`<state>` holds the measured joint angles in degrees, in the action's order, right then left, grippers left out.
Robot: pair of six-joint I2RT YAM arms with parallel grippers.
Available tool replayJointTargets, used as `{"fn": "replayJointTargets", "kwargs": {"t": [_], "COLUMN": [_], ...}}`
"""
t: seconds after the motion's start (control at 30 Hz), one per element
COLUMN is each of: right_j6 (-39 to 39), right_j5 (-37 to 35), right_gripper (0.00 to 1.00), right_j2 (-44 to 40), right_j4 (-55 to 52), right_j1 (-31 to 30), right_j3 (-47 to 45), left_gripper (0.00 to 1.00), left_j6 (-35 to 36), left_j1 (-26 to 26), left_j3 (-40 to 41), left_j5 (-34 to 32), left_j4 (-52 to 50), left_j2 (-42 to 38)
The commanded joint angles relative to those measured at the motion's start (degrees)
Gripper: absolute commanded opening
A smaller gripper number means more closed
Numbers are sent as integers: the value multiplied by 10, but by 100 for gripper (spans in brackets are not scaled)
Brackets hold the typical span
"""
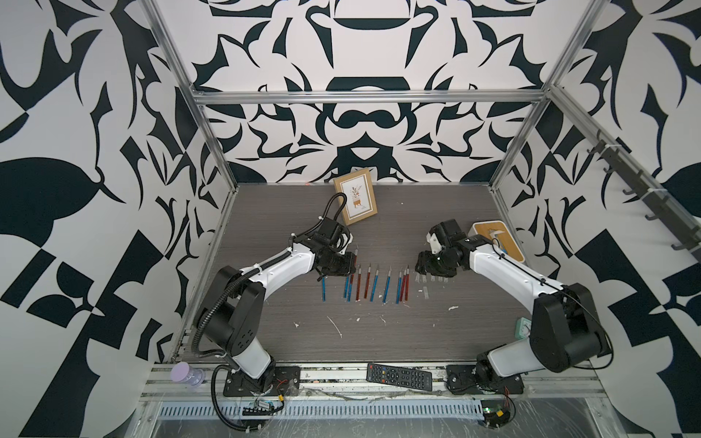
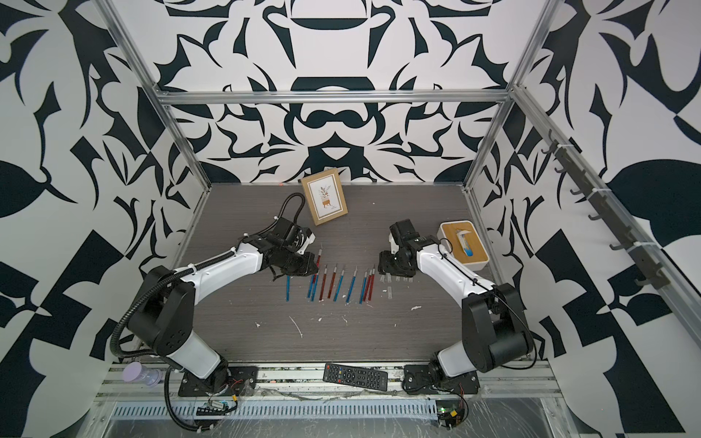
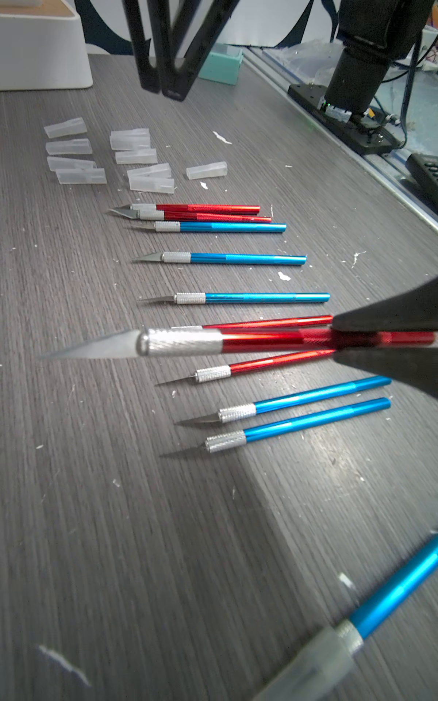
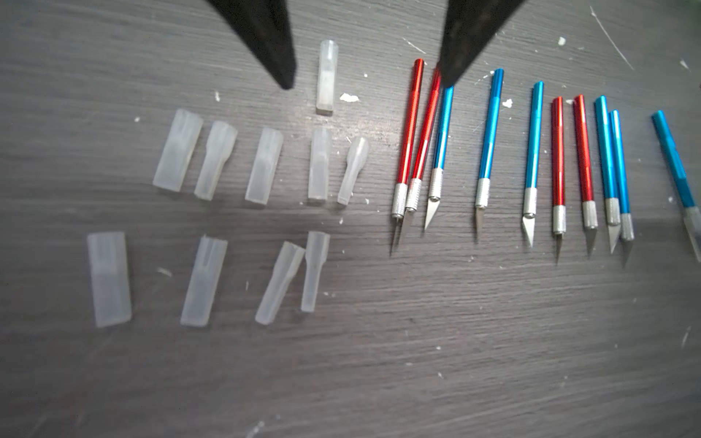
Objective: Remove protective caps from carving knives
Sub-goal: Place the protective sleeve at the center of the board, then place the carving knife at the center of the board.
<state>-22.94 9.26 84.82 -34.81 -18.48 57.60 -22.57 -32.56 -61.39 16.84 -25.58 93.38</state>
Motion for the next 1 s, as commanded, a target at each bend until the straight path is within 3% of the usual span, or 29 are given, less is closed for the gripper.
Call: {"fn": "replayJointTargets", "kwargs": {"t": [0.0, 0.1, 0.37, 0.97], "right_j6": [-8, -32, -18, -13], "right_j5": [14, 27, 39, 69], "right_gripper": [81, 99, 99, 100], "right_j2": [5, 8, 52, 80], "right_j4": [30, 76, 93, 147], "right_j1": [-2, -2, 1, 12], "right_j3": [40, 56, 118, 98], "left_gripper": [0, 0, 0, 0], "left_j6": [7, 4, -8, -40], "left_j1": [4, 6, 6, 7], "left_j3": [-7, -3, 9, 31], "left_j5": [-11, -13, -37, -85], "left_j4": [-24, -28, -54, -65], "left_j2": [-16, -17, -31, -47]}}
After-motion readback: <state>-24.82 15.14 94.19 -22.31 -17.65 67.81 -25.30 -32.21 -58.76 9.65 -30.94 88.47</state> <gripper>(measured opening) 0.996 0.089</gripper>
